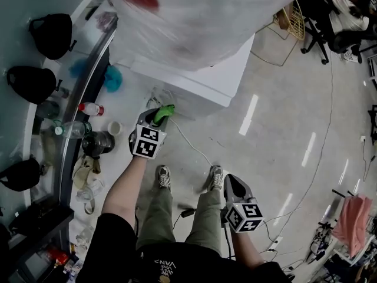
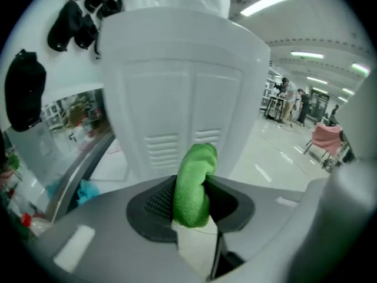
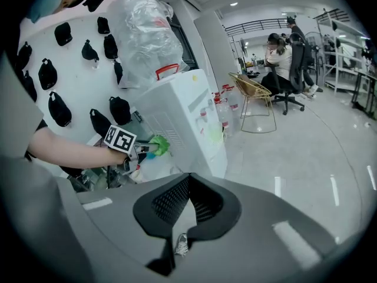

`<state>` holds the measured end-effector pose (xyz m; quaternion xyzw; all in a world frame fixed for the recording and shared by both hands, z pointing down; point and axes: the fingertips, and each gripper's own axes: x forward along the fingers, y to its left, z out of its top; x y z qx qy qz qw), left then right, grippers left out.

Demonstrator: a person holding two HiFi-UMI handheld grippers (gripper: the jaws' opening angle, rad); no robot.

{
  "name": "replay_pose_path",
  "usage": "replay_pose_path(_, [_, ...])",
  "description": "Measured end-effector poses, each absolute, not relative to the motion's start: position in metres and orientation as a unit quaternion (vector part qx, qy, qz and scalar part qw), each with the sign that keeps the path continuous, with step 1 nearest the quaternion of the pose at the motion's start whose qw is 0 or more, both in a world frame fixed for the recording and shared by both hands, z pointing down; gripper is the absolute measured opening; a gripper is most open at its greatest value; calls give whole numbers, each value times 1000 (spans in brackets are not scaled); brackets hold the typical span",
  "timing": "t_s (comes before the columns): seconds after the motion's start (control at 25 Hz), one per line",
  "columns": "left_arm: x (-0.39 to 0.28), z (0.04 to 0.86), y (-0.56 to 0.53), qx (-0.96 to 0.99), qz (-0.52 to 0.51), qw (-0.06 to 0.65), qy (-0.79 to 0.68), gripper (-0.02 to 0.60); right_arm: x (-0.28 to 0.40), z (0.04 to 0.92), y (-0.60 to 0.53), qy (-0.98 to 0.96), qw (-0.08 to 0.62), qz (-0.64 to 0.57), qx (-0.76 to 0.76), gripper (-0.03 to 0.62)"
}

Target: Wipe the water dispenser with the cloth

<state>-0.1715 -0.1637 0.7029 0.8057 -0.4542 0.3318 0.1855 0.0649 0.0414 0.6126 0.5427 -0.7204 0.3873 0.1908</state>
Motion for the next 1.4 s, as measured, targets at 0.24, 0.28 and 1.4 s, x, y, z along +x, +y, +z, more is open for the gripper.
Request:
replay_pose_path(0.24, [-67,730,-134,844,341,190,-367,123,88,621,50,-712,194,394,548,5])
replay_pose_path(0.28, [-54,733,-132,847,342,191,-360,123,92,623,52,-710,194,395,549,5])
replay_pose_path(1.4, [-226,725,-218,724,346,219,-555,123,105,624,49,-705,190,396,556,5])
